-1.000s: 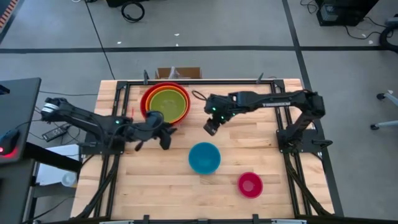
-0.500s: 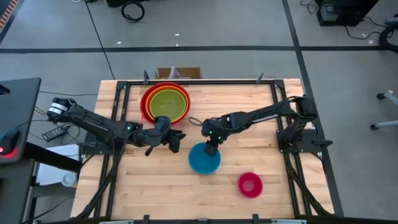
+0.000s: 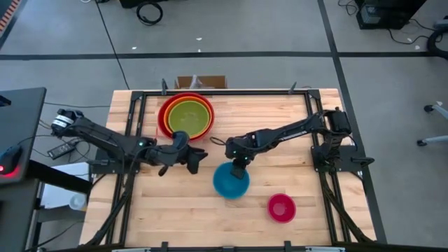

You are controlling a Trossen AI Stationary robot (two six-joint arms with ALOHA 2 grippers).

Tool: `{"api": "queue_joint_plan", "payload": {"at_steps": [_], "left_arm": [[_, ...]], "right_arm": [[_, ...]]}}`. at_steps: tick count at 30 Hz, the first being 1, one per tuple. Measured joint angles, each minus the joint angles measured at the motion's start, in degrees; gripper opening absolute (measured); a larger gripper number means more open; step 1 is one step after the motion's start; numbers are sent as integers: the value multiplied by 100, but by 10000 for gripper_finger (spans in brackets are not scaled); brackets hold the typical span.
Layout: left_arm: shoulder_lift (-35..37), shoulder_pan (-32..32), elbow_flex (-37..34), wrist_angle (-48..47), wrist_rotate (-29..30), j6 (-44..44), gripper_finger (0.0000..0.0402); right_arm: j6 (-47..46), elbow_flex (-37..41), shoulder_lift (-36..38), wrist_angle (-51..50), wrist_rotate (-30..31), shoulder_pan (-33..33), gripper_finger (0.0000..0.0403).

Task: Nest bowls inside each other
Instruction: Stack the blue bowl on top of the green bowl

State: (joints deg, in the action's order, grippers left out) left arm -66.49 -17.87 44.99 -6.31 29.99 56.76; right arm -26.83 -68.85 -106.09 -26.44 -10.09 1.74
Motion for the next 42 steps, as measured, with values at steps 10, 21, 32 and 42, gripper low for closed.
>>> {"api": "queue_joint_plan", "payload": {"at_steps": [10, 21, 32, 42], "left_arm": [[1459, 4, 0, -695, 314, -755, 141], [2155, 252, 9, -1861, 858, -1160, 141], [1996, 603, 4, -2827, 794, -536, 141], [2001, 608, 4, -2964, 254, -372, 141]], "right_arm": [[37, -762, 119, 473, -179, -494, 18], [151, -1633, -14, 1723, 1356, -1689, 18], [-149, -2619, -1334, 1576, 1165, -2304, 18], [-3, -3892, -2352, 851, 1189, -2305, 27]]}}
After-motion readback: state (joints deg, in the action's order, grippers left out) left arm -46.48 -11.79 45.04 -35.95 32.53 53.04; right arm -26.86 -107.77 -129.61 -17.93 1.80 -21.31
